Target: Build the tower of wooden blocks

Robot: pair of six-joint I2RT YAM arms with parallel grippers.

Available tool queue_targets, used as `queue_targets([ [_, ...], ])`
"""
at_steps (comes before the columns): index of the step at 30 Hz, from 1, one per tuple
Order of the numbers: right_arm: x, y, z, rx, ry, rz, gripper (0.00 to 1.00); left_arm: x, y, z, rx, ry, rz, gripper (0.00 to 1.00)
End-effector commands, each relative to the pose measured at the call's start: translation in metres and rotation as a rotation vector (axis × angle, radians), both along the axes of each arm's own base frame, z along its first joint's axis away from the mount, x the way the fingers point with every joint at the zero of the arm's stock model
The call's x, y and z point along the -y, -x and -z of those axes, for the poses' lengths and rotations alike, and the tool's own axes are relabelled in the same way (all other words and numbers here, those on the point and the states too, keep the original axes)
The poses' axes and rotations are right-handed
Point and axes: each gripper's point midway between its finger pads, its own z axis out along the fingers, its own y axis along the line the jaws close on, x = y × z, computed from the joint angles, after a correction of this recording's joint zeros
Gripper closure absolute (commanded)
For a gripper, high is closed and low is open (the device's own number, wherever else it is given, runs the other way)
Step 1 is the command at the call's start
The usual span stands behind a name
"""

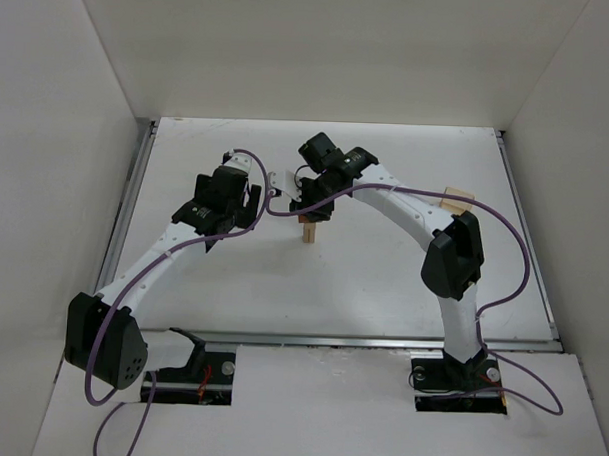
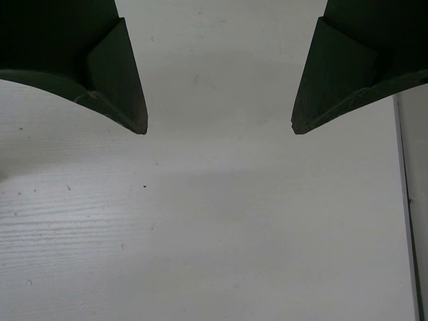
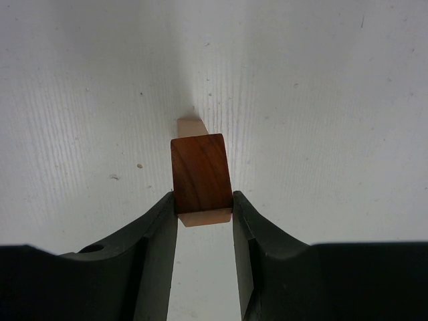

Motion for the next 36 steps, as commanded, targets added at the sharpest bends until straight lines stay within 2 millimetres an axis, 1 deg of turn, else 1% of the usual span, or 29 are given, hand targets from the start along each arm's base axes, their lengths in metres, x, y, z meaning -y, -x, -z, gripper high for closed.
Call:
queue_targets([
  [1, -0.011, -0.004, -0.005, 0.013, -0.033, 0.022, 0.73, 0.005, 0.000, -0.008, 0.031, 0.007, 0.039, 0.13],
  [3, -0.011, -0.004, -0.005, 0.013, -0.033, 0.022, 0.73, 0.005, 0.000, -0.008, 0.031, 0.007, 0.039, 0.13],
  [4, -0.010, -0.003, -0.002, 0.007, -0.026, 0.022, 0.73, 0.005, 0.000, -0.008, 0.031, 0.007, 0.039, 0.13],
  [10, -0.011, -0.004, -0.002, 0.009, -0.034, 0.029, 0.72, 0.005, 0.000, -0.008, 0.031, 0.007, 0.039, 0.13],
  [12, -0.011, -0.004, -0.002, 0.009, -0.034, 0.029, 0.68, 0.005, 0.000, -0.008, 0.031, 0.007, 0.039, 0.13],
  [13, -0.011, -0.004, -0.002, 0.009, -0.034, 0.029, 0.68, 0.005, 0.000, -0.008, 0.031, 0.007, 0.039, 0.13],
  [15, -0.011, -0.004, -0.002, 0.009, -0.034, 0.029, 0.61, 0.005, 0.000, -0.008, 0.031, 0.007, 0.039, 0.13],
  [16, -0.011, -0.004, -0.002, 0.009, -0.034, 0.029, 0.60, 0.005, 0.000, -0.008, 0.031, 0.007, 0.039, 0.13],
  [18, -0.011, -0.004, -0.002, 0.009, -0.034, 0.029, 0.54, 0.005, 0.000, -0.008, 0.031, 0.007, 0.039, 0.13],
  [20, -0.010, -0.005, -0.002, 0.014, -0.029, 0.034, 0.51, 0.005, 0.000, -0.008, 0.031, 0.007, 0.039, 0.13],
  [23, -0.010, -0.005, -0.002, 0.010, -0.030, 0.042, 0.48, 0.005, 0.001, -0.011, 0.040, 0.011, 0.039, 0.13],
  [27, -0.011, -0.007, -0.003, 0.016, -0.037, 0.042, 0.48, 0.005, 0.001, -0.011, 0.040, 0.011, 0.039, 0.13],
  [28, -0.015, -0.003, -0.003, 0.016, -0.037, 0.033, 0.46, 0.005, 0.001, -0.011, 0.040, 0.011, 0.039, 0.13],
  [30, -0.014, -0.004, -0.003, 0.017, -0.033, 0.045, 0.46, 0.005, 0.001, -0.011, 0.040, 0.011, 0.039, 0.13],
  [31, -0.015, -0.005, -0.011, 0.031, -0.047, 0.045, 0.46, 0.005, 0.001, -0.011, 0.040, 0.011, 0.039, 0.13],
  [32, -0.015, -0.005, -0.011, 0.031, -0.047, 0.045, 0.46, 0.005, 0.001, -0.011, 0.040, 0.011, 0.039, 0.13],
  [35, -0.019, -0.003, -0.038, 0.049, -0.109, 0.048, 0.45, 0.005, 0.001, -0.011, 0.040, 0.011, 0.039, 0.13],
  [36, -0.019, -0.002, -0.044, 0.051, -0.120, 0.059, 0.45, 0.005, 0.001, -0.011, 0.040, 0.011, 0.039, 0.13],
])
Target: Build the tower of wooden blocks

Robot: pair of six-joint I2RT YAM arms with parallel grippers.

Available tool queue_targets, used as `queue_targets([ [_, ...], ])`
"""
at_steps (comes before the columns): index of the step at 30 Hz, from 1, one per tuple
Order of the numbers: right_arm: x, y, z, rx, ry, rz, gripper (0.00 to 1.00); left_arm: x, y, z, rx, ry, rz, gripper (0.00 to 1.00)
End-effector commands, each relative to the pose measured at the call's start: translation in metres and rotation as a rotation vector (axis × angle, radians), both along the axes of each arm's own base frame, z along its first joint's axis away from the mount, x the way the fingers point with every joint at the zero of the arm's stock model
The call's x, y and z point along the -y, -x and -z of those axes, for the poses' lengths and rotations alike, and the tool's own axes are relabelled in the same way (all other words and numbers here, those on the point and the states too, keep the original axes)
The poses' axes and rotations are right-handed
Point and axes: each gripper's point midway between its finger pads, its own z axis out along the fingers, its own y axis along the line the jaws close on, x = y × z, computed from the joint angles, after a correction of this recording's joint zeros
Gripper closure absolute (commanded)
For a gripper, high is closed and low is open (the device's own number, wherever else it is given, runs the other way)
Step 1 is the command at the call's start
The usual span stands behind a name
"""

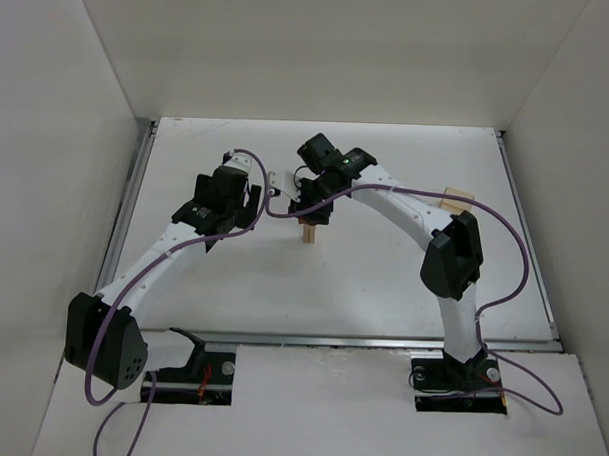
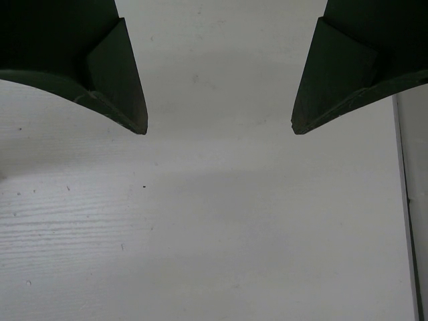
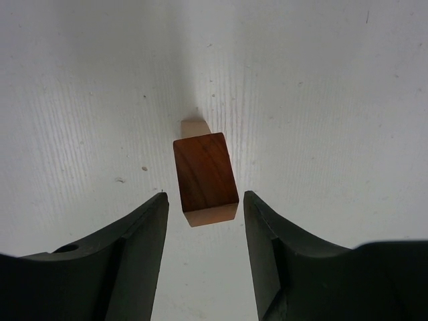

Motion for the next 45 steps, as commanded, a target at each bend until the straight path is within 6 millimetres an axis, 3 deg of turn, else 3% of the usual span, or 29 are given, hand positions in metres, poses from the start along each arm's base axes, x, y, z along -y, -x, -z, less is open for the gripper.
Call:
queue_targets([
  [1, -0.018, -0.005, -0.054, 0.083, -0.136, 0.035, 0.45, 0.005, 0.001, -0.011, 0.040, 0.013, 0.038, 0.13],
  [6, -0.010, -0.001, -0.119, 0.191, -0.266, 0.108, 0.45, 0.003, 0.001, -0.014, 0.051, 0.011, 0.031, 0.13],
  [8, -0.003, 0.002, -0.131, 0.216, -0.295, 0.143, 0.45, 0.002, 0.001, -0.014, 0.054, 0.005, 0.025, 0.13],
  [9, 0.003, 0.003, -0.157, 0.252, -0.362, 0.174, 0.45, 0.002, 0.001, -0.014, 0.054, 0.005, 0.025, 0.13],
  [11, 0.017, -0.001, -0.166, 0.284, -0.383, 0.260, 0.43, 0.002, 0.001, -0.014, 0.054, 0.005, 0.025, 0.13],
  [12, 0.027, 0.002, -0.184, 0.290, -0.445, 0.359, 0.40, 0.002, 0.000, -0.019, 0.070, 0.013, 0.024, 0.13],
  [13, 0.047, -0.018, -0.200, 0.384, -0.475, 0.523, 0.37, 0.000, 0.000, -0.019, 0.073, 0.006, 0.017, 0.13],
  [14, 0.067, -0.027, -0.193, 0.404, -0.473, 0.658, 0.33, 0.000, 0.000, -0.019, 0.073, 0.006, 0.016, 0.12],
  [15, 0.088, -0.035, -0.198, 0.440, -0.498, 0.807, 0.12, -0.001, 0.000, -0.020, 0.076, 0.001, 0.010, 0.12],
  [16, 0.110, -0.037, -0.210, 0.442, -0.582, 0.994, 0.05, -0.003, 0.000, -0.023, 0.088, 0.005, -0.004, 0.12],
  [17, 0.154, -0.047, -0.211, 0.510, -0.554, 1.181, 0.01, -0.002, -0.001, -0.024, 0.096, 0.009, -0.004, 0.12],
  [18, 0.176, -0.047, -0.207, 0.515, -0.549, 1.283, 0.01, -0.005, 0.000, -0.021, 0.092, -0.003, -0.014, 0.09],
  [19, 0.199, -0.044, -0.213, 0.498, -0.620, 1.431, 0.01, -0.007, 0.000, -0.025, 0.105, 0.002, -0.028, 0.08],
  [20, 0.225, -0.038, -0.203, 0.498, -0.588, 1.546, 0.01, -0.010, 0.000, -0.026, 0.110, -0.009, -0.042, 0.07],
  [21, 0.279, -0.028, -0.202, 0.562, -0.591, 1.768, 0.01, -0.013, 0.001, -0.029, 0.125, -0.008, -0.062, 0.05],
  [22, 0.295, -0.030, -0.193, 0.572, -0.558, 1.807, 0.01, -0.013, 0.001, -0.029, 0.125, -0.008, -0.062, 0.04],
  [24, 0.343, -0.007, -0.197, 0.631, -0.620, 1.997, 0.01, -0.018, 0.001, -0.031, 0.141, -0.018, -0.081, 0.02],
  [25, 0.355, 0.003, -0.183, 0.640, -0.589, 2.037, 0.01, -0.015, 0.002, -0.032, 0.145, -0.016, -0.083, 0.02],
  [26, 0.365, 0.016, -0.191, 0.660, -0.651, 2.074, 0.01, -0.017, 0.003, -0.036, 0.157, -0.016, -0.090, 0.01],
  [29, 0.382, 0.040, -0.185, 0.685, -0.661, 2.122, 0.01, -0.022, 0.003, -0.038, 0.177, -0.020, -0.118, 0.01],
  [30, 0.388, 0.054, -0.197, 0.708, -0.733, 2.137, 0.01, -0.024, 0.003, -0.039, 0.180, -0.027, -0.126, 0.01],
  [34, 0.405, 0.089, -0.210, 0.769, -0.832, 2.166, 0.01, -0.022, 0.004, -0.039, 0.183, -0.031, -0.122, 0.01],
  [40, 0.406, 0.106, -0.201, 0.727, -0.831, 2.173, 0.01, -0.015, 0.006, -0.042, 0.192, -0.017, -0.108, 0.01],
  [45, 0.407, 0.116, -0.185, 0.684, -0.727, 2.215, 0.01, -0.016, 0.007, -0.048, 0.210, -0.007, -0.109, 0.01],
])
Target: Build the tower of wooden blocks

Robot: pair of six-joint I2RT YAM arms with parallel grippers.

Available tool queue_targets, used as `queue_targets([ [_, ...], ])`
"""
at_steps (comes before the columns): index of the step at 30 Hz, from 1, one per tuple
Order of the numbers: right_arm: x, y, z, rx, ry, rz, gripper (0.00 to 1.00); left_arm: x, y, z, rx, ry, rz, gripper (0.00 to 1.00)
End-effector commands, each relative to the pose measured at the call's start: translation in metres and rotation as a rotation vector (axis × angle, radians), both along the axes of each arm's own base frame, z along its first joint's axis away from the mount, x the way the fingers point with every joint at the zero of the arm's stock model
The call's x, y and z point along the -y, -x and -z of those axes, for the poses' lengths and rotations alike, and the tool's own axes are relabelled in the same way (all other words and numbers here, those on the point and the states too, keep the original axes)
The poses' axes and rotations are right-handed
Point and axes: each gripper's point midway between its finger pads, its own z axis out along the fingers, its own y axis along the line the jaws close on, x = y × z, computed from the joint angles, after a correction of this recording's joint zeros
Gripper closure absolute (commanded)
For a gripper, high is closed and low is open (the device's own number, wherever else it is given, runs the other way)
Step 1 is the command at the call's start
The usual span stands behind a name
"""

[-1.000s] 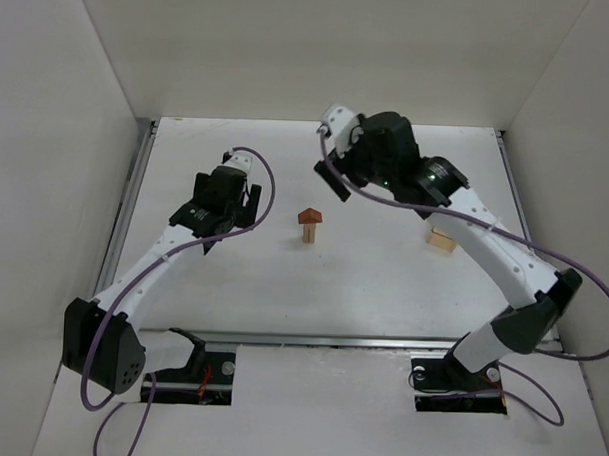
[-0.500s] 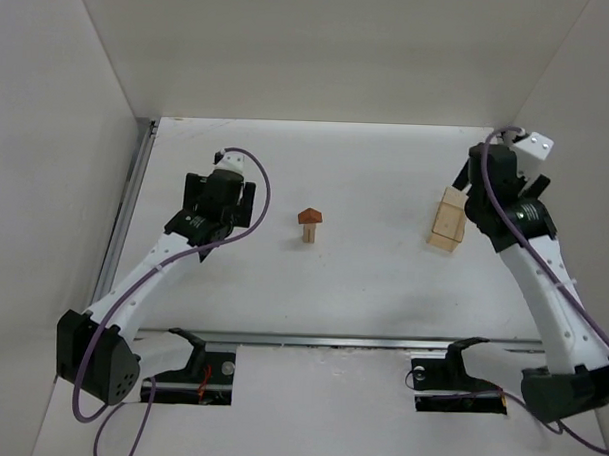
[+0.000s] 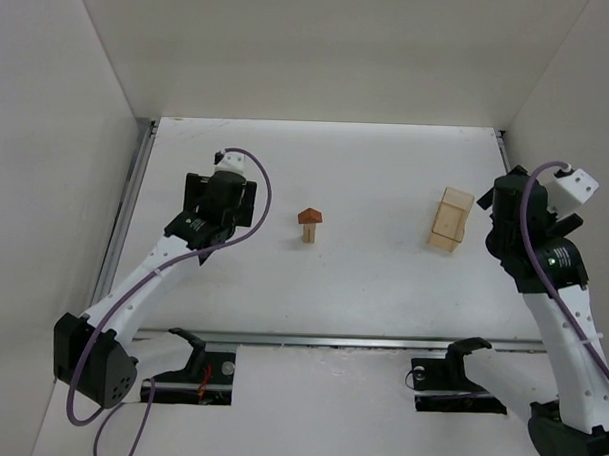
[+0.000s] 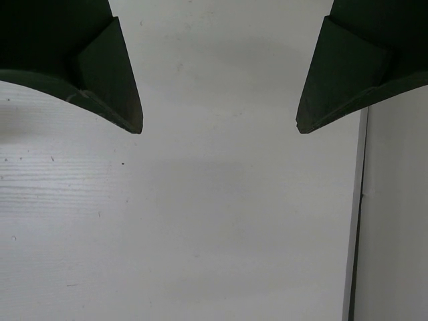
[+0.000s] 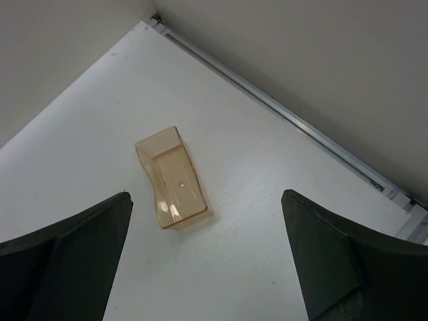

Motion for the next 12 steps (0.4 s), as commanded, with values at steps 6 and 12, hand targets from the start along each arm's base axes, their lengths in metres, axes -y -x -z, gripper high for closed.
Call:
queue_targets([
  [6, -0.0041, 0.0093, 0.0189, -0.071, -0.043, -0.006, 0.01, 0.0028, 0.0044, -0.0123, 0.067, 0.031, -0.002, 0.01],
  [12, -0.0077, 0.0133, 0.0215, -0.072, -0.062, -0.034, 0.01, 0.0053, 0.0057, -0.0149, 0.075, 0.036, 0.007, 0.01],
])
